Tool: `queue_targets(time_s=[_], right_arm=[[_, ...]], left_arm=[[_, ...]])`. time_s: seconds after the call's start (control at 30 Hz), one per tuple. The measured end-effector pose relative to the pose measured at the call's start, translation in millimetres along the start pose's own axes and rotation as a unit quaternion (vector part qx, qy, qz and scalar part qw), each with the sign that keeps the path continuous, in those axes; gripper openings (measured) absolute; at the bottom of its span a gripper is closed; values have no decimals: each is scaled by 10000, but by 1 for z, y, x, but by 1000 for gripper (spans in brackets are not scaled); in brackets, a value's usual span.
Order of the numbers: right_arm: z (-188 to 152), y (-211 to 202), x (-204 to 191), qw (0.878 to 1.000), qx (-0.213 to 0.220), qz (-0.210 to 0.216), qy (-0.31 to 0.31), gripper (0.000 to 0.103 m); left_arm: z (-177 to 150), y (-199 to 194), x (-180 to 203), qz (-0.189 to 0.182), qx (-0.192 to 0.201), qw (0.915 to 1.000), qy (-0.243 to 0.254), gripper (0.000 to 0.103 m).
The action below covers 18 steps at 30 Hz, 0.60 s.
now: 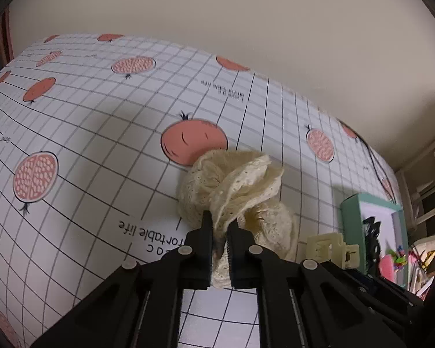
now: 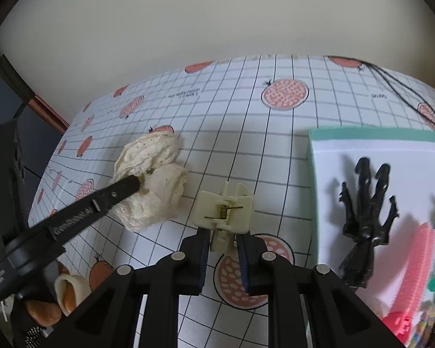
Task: Organize objects
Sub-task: 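Grasp the cream lace cloth with the left tool while the right tool grasps the white hair clip, then carry the lace cloth and hair clip into the tray and open both tools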
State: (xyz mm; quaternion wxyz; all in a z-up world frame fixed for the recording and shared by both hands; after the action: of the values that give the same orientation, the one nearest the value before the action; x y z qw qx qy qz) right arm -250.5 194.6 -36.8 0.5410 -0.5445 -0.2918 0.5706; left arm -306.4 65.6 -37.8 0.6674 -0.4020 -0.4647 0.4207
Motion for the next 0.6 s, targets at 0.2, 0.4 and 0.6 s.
queue_targets(time_s=[0.2, 0.4, 0.6], right_arm=[[5, -22, 2, 9997, 221, 83, 2, 19], [7, -38, 8, 9994, 341, 76, 41, 19], [6, -50, 20, 9991, 406, 35, 103, 19]], left_arm=[[10, -33, 3, -149, 416, 9990, -19, 7], [17, -65, 14, -236, 763, 9968, 87, 7], [20, -77, 24, -301, 891, 9955, 146, 7]])
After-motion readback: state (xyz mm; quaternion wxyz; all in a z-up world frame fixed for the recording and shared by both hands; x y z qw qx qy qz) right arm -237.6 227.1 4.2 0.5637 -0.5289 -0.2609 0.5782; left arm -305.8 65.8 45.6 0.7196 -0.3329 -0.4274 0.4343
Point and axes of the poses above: each gripper's, at about its wrist camera, not at the fingertips, and y roughly the way its jaws point, x to its right, z to its top, the point moved 7 cm from there along y, roughly the way its jaws point, and after that the axes turned 15 degrees about -x, right-handed, at the moved point
